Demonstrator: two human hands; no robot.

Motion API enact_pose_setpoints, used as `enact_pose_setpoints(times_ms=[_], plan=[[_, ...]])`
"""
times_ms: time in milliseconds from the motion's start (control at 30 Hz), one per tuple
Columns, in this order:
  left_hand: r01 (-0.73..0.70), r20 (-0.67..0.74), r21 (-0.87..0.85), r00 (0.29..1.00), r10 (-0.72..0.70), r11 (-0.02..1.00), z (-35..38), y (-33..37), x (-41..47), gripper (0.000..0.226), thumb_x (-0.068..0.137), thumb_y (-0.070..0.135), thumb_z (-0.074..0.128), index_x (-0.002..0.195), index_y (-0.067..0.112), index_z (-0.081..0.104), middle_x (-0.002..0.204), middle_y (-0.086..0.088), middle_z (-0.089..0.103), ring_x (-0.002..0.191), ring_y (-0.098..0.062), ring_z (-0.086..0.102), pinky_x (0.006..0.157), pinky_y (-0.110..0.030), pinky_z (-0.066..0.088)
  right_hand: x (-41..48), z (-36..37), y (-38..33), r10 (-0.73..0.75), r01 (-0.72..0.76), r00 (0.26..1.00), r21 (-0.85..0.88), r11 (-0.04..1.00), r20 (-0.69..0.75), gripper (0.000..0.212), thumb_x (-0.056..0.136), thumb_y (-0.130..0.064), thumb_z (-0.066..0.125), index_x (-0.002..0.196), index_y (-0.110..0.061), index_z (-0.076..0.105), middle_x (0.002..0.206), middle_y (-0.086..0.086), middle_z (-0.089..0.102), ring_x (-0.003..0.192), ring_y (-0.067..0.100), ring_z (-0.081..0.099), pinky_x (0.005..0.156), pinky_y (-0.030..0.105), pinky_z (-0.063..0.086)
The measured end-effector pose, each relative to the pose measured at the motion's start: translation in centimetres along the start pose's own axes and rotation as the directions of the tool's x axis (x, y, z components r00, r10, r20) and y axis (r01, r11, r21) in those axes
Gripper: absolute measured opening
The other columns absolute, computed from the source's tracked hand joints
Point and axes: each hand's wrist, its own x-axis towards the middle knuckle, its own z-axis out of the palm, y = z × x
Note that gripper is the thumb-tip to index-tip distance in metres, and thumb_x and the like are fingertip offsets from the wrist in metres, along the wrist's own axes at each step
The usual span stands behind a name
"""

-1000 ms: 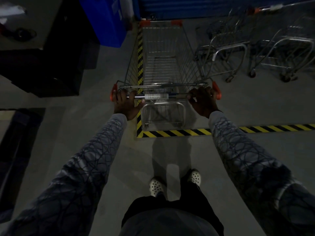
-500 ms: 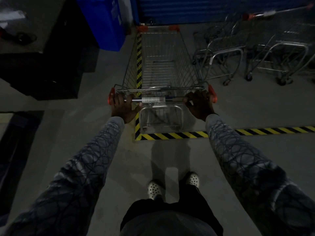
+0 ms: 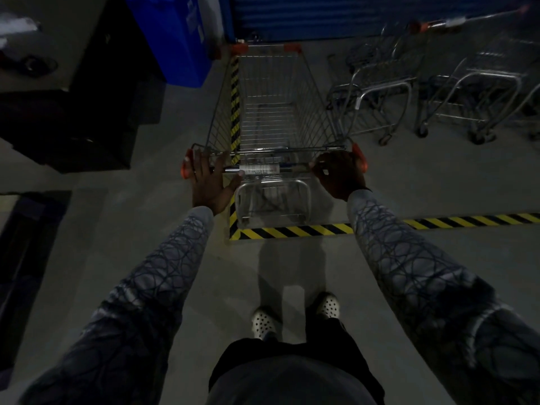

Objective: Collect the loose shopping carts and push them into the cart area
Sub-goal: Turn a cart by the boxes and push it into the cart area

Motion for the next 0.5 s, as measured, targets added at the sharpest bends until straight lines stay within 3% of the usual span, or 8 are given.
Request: enact_pose_setpoints(times_ms=[167,333,500], plan=[[0.024,0.032,0.003,0.999,-0.024,1.0,0.3,0.2,0.1,0.073,0.093,0.074,0.041,0.153,0.033,0.037,0.165,-0.014,0.019,0.155,-0.033,0.004,0.123,-0.057,-0.003,0.7,1.5,0.8,0.155,-0.157,0.987,0.075,0.985,0.026,0.073,0.091,-0.074,0.023,0.127,-0.023,0.062,0.13,0.0,0.063,0.13,0.029,0.049,0.114,0.043,0.021],[0.001,0.031,-0.002,1.0,0.0,1.0,-0.2,0.7,0.3,0.069,0.094,0.071,0.045,0.152,0.035,0.036,0.164,-0.012,0.02,0.154,-0.03,0.004,0.115,-0.034,-0.028,0.8,1.2,0.8,0.111,-0.112,0.993,-0.006,0.994,-0.042,0.067,0.093,-0.067,0.028,0.128,-0.021,0.062,0.132,0.005,0.063,0.131,0.028,0.051,0.119,0.048,0.012],[-0.021,0.082,-0.013,0.996,0.022,1.0,-0.2,1.4,0.7,0.069,0.095,0.071,0.042,0.152,0.034,0.034,0.165,-0.011,0.015,0.154,-0.029,0.001,0.116,-0.039,-0.026,1.0,1.5,1.3,0.11,-0.111,0.99,-0.005,0.994,-0.088,0.066,0.095,-0.066,0.028,0.122,-0.021,0.067,0.126,0.002,0.067,0.126,0.027,0.055,0.121,0.046,0.012]])
